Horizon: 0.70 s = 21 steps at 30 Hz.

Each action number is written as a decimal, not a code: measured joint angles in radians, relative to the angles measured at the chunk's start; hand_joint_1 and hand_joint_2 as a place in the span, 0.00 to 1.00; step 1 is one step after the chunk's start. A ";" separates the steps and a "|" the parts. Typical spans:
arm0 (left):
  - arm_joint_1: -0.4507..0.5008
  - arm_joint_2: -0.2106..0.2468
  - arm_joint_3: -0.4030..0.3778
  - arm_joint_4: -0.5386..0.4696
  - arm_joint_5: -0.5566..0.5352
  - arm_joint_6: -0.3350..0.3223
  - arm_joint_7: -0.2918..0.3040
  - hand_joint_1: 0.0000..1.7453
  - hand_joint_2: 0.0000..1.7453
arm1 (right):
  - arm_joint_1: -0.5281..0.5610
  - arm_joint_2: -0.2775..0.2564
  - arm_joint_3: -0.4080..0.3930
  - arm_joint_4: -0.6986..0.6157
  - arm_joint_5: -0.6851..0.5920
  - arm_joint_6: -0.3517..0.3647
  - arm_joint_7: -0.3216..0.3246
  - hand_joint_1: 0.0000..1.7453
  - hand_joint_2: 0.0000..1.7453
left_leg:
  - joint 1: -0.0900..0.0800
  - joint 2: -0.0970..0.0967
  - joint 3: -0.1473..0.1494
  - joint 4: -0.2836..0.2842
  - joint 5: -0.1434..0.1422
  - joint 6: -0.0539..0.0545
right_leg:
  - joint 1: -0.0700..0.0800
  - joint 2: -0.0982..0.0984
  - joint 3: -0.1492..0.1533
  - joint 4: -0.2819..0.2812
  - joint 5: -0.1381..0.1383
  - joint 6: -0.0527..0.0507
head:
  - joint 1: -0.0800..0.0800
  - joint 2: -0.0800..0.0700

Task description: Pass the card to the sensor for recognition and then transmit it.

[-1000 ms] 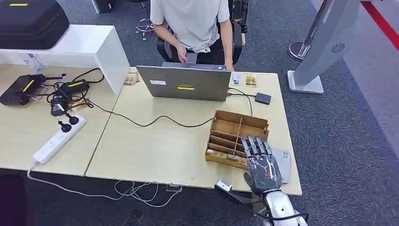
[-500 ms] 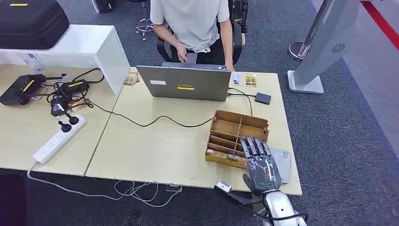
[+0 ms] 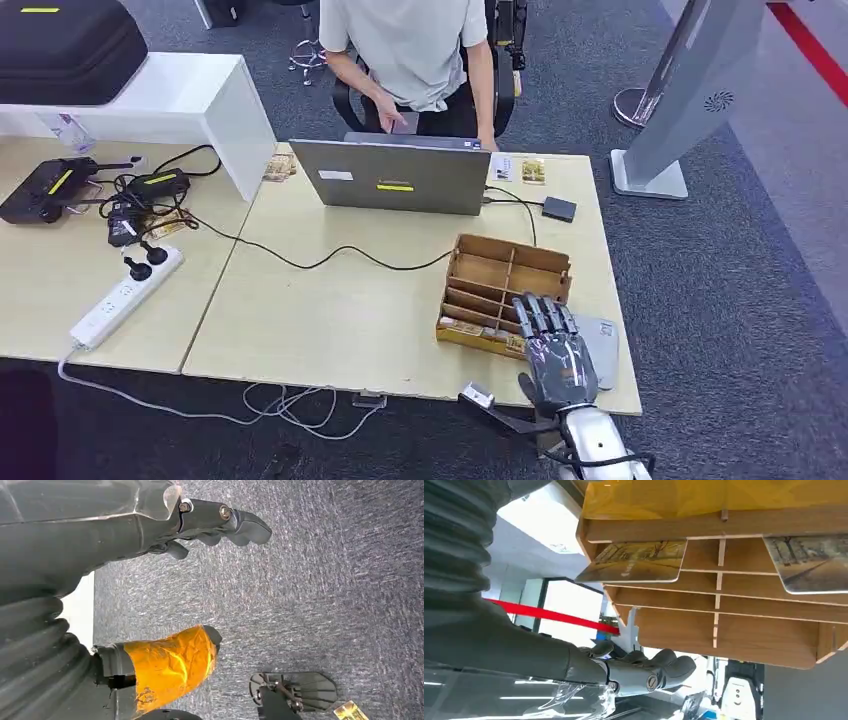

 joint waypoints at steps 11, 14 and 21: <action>0.000 0.000 0.005 0.000 -0.005 0.000 0.000 0.00 1.00 | 0.000 0.007 -0.007 0.001 -0.015 0.011 -0.025 1.00 1.00 | 0.000 0.000 0.000 0.000 0.000 0.000 | 0.000 0.000 0.000 0.000 0.000 0.000 | 0.000 0.000; 0.000 0.000 0.006 0.000 -0.006 0.001 0.000 0.00 1.00 | 0.000 0.008 -0.013 0.000 -0.019 0.014 -0.031 1.00 1.00 | 0.000 0.000 0.000 0.000 0.000 0.000 | 0.000 0.000 0.000 0.000 0.000 0.000 | 0.000 0.000; -0.001 0.000 0.008 0.000 -0.010 0.001 -0.002 0.00 1.00 | -0.002 0.010 -0.023 0.000 -0.020 0.017 -0.032 1.00 1.00 | 0.000 0.000 0.000 0.000 0.000 0.000 | 0.000 0.000 0.000 0.000 0.000 0.000 | 0.000 0.000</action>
